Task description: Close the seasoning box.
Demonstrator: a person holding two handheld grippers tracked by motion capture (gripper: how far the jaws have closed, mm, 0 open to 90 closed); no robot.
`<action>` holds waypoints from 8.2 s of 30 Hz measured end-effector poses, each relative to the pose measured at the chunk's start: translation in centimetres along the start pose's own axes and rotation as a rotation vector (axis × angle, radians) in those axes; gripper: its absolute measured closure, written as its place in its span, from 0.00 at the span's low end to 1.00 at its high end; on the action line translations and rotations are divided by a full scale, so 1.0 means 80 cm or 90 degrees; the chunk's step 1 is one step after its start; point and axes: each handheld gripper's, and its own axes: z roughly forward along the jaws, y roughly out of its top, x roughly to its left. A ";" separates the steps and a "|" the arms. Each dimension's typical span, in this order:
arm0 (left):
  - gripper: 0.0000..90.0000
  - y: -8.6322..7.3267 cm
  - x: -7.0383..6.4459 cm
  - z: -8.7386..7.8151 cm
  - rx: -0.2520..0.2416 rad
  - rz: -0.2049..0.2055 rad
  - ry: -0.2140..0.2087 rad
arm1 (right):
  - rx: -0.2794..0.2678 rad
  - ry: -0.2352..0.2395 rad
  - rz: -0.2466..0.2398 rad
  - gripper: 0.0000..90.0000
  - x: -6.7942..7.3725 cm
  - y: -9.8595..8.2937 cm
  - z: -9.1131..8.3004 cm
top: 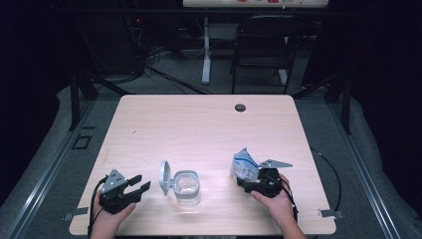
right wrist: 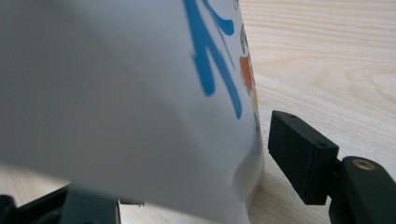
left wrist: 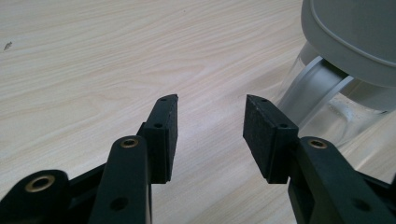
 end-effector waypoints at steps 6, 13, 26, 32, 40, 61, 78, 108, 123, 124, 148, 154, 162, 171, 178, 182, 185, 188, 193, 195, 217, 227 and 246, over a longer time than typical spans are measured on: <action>0.62 -0.001 0.001 0.000 -0.005 -0.004 0.000 | -0.001 0.005 0.001 0.38 0.000 0.000 0.003; 0.62 0.000 0.001 0.000 0.000 -0.001 0.001 | 0.005 -0.006 -0.009 0.39 0.002 -0.001 0.006; 0.62 0.000 0.001 0.000 -0.006 -0.004 -0.002 | -0.002 0.001 -0.011 0.42 0.003 -0.002 0.010; 0.62 0.000 0.001 0.000 -0.005 -0.004 -0.001 | -0.003 0.002 -0.014 0.43 0.003 -0.002 0.010; 0.62 0.000 0.001 -0.001 -0.006 -0.005 -0.001 | -0.002 0.001 -0.013 0.43 0.003 -0.002 0.011; 0.62 0.000 0.001 0.000 -0.007 -0.007 -0.001 | 0.000 -0.003 -0.024 0.46 0.003 -0.003 0.013; 0.62 -0.001 0.002 0.000 -0.010 -0.010 0.001 | 0.002 -0.010 -0.057 0.55 0.003 -0.003 0.011; 0.62 0.000 0.002 -0.001 -0.011 -0.009 0.003 | -0.015 -0.006 -0.066 0.58 0.011 -0.001 0.006; 0.62 0.000 0.003 -0.001 -0.012 -0.008 0.003 | -0.024 -0.013 -0.103 0.58 0.026 0.015 -0.005; 0.62 0.000 0.003 -0.002 -0.012 -0.007 0.003 | -0.024 -0.017 -0.107 0.58 0.028 0.016 -0.006; 0.62 -0.001 0.003 -0.001 -0.012 -0.007 0.002 | -0.022 -0.069 -0.218 0.58 0.056 0.043 -0.020; 0.62 -0.001 0.004 -0.001 -0.009 -0.007 0.002 | -0.023 -0.079 -0.230 0.58 0.060 0.049 -0.022; 0.62 -0.001 0.004 -0.002 -0.011 -0.007 0.002 | -0.026 -0.084 -0.240 0.58 0.063 0.055 -0.024; 0.62 -0.001 0.005 -0.002 -0.010 -0.007 0.005 | -0.026 -0.096 -0.260 0.58 0.068 0.057 -0.025; 0.62 -0.001 0.005 -0.002 -0.009 -0.006 0.006 | -0.026 -0.116 -0.292 0.58 0.075 0.059 -0.025; 0.62 -0.001 0.004 -0.001 -0.010 -0.006 0.004 | -0.025 -0.116 -0.300 0.58 0.079 0.061 -0.025; 0.62 -0.001 0.004 -0.002 -0.011 -0.006 0.005 | -0.030 -0.118 -0.306 0.58 0.082 0.063 -0.024; 0.62 -0.001 0.004 -0.001 -0.011 -0.006 0.005 | -0.031 -0.125 -0.317 0.58 0.085 0.064 -0.024; 0.61 -0.001 0.004 -0.001 -0.011 -0.006 0.005 | -0.032 -0.132 -0.332 0.58 0.090 0.064 -0.023; 0.61 -0.001 0.004 -0.001 -0.011 -0.006 0.005 | -0.033 -0.134 -0.340 0.58 0.091 0.064 -0.022; 0.61 -0.001 0.005 -0.001 -0.011 -0.004 0.007 | -0.030 -0.164 -0.407 0.58 0.110 0.067 -0.016; 0.61 -0.001 0.005 -0.001 -0.011 -0.005 0.007 | -0.032 -0.181 -0.444 0.58 0.119 0.065 -0.010; 0.61 -0.003 0.005 0.000 -0.013 -0.008 0.004 | -0.027 -0.224 -0.496 0.58 0.125 0.058 0.008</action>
